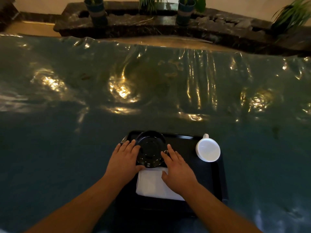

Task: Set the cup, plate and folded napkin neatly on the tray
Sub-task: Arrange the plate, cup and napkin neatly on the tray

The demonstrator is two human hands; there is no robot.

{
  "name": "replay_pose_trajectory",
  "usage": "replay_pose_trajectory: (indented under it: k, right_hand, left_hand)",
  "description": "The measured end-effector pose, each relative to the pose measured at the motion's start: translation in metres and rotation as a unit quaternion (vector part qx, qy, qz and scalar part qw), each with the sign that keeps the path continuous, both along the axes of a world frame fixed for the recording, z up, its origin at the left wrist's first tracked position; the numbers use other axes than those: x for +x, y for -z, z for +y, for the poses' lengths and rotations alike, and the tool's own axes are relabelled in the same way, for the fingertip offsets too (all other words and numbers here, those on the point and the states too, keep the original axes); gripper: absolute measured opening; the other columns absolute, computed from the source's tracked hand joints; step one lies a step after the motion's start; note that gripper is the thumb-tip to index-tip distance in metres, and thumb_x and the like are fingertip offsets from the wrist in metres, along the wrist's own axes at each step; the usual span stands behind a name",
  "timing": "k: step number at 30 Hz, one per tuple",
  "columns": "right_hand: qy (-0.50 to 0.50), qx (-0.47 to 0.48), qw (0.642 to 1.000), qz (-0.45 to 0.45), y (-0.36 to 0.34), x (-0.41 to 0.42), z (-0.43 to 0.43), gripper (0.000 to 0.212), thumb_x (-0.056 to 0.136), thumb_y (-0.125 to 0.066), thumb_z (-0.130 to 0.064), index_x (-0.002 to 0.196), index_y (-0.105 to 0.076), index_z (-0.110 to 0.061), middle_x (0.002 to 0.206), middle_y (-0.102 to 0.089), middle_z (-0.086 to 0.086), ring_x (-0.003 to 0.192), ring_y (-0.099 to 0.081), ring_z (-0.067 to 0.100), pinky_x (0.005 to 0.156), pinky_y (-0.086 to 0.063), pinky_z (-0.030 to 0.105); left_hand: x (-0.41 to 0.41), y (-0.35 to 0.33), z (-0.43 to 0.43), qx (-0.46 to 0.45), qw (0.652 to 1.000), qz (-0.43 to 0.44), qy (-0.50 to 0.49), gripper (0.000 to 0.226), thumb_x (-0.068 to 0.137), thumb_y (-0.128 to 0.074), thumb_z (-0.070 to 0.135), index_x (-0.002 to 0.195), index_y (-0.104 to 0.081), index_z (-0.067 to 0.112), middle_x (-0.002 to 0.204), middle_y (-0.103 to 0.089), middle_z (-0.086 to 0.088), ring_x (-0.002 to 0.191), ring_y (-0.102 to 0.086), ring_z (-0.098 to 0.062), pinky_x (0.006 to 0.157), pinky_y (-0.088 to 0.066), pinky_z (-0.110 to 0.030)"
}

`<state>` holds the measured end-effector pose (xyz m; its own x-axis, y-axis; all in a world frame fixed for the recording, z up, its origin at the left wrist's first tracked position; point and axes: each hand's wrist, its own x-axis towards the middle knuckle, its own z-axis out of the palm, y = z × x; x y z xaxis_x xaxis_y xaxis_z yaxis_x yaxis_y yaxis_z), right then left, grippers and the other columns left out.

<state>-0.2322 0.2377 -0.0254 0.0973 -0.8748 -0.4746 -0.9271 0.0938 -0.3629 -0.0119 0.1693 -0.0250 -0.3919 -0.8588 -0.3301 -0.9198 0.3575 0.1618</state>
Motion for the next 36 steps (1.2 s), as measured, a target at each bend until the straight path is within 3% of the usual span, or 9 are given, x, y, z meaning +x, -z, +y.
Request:
replay_pose_trajectory:
  k: [7,18,36]
  right_hand:
    - [0.014,0.002,1.0,-0.009,0.003,-0.014,0.008,0.083,0.1,-0.05,-0.038,0.162,0.002,-0.024,0.169,0.016,-0.008,0.156,0.0,0.02,0.123,-0.012,0.036]
    - [0.034,-0.004,0.999,-0.01,0.004,-0.027,0.017,0.082,0.099,-0.049,-0.036,0.163,0.001,-0.02,0.171,-0.003,-0.004,0.156,-0.002,0.018,0.123,-0.009,0.034]
    - [0.058,-0.013,0.998,-0.014,0.0,-0.043,0.028,0.082,0.1,-0.049,-0.034,0.163,0.002,-0.021,0.171,-0.006,-0.002,0.156,-0.006,0.019,0.122,-0.009,0.033]
  left_hand:
    - [-0.009,0.003,0.002,0.02,1.0,0.016,-0.005,0.085,0.089,-0.056,0.068,0.156,-0.031,0.022,0.169,-0.015,-0.003,0.154,-0.016,-0.023,0.125,-0.014,-0.044]
    - [-0.02,0.002,0.002,0.029,0.999,0.013,0.0,0.088,0.088,-0.056,0.069,0.157,-0.03,0.022,0.169,-0.013,-0.001,0.154,-0.016,-0.023,0.125,-0.014,-0.043]
    - [-0.041,0.001,0.007,0.031,0.999,0.018,0.003,0.087,0.088,-0.058,0.069,0.156,-0.03,0.023,0.169,-0.015,-0.001,0.154,-0.017,-0.024,0.125,-0.017,-0.046]
